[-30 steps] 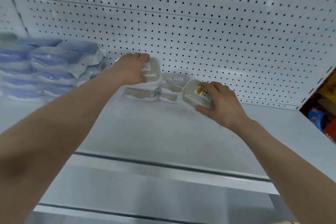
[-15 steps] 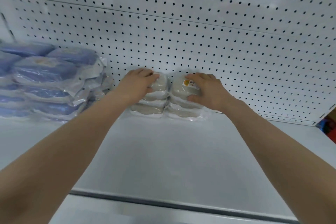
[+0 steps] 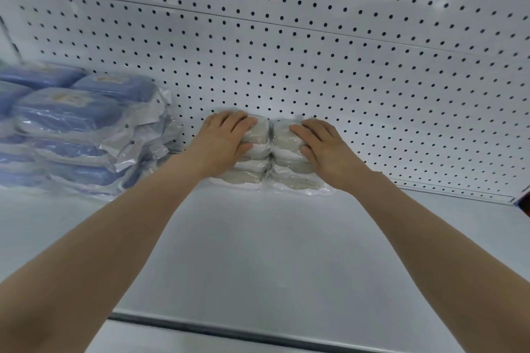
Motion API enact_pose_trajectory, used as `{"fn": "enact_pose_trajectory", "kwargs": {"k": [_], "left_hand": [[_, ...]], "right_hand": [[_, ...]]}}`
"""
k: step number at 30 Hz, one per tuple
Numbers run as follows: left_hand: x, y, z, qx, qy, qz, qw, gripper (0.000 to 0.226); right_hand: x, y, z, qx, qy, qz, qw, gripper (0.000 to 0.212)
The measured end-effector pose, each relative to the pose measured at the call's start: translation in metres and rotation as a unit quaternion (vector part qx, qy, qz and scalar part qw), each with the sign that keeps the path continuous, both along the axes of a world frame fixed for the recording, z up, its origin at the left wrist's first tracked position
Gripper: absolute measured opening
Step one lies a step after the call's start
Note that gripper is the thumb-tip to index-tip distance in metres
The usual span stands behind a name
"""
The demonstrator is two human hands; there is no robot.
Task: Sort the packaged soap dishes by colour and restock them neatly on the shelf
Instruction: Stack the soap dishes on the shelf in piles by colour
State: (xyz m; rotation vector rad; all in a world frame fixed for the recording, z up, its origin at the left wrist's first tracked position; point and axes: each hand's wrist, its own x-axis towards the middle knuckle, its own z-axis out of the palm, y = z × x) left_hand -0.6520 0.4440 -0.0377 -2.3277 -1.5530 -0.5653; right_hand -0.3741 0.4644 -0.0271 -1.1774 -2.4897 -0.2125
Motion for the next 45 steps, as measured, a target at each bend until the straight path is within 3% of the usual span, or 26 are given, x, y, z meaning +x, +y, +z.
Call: {"fn": "enact_pose_trajectory", "kwargs": {"k": [8,16,22,29,38,42,45], "left_hand": [[0.011,-0.013,0.012,0.026,0.041,0.012,0.999,0.049],[0.057,-0.052,0.030,0.074,0.037,-0.027,0.996,0.041],[0.139,-0.108,0.029,0.082,0.026,-0.065,0.994,0.034],[0.282,-0.195,-0.006,0.088,-0.008,-0.121,0.989,0.035],[0.482,-0.317,-0.100,-0.011,-0.062,-0.195,0.979,0.037],[0.544,-0.357,-0.147,-0.101,-0.075,-0.216,0.968,0.038],[0.575,-0.378,-0.174,-0.186,-0.038,-0.209,0.959,0.038]], "right_hand": [[0.000,-0.011,0.010,0.011,-0.084,-0.078,0.993,0.057],[0.042,-0.053,0.028,0.058,-0.081,-0.074,0.992,0.057],[0.131,-0.121,0.018,0.088,-0.093,-0.082,0.988,0.050],[0.291,-0.227,-0.018,0.114,-0.096,-0.093,0.984,0.046],[0.495,-0.399,-0.112,0.063,-0.074,-0.155,0.983,0.040],[0.569,-0.464,-0.165,-0.034,-0.100,-0.226,0.968,0.045],[0.611,-0.504,-0.201,-0.131,-0.117,-0.302,0.937,0.050]]}}
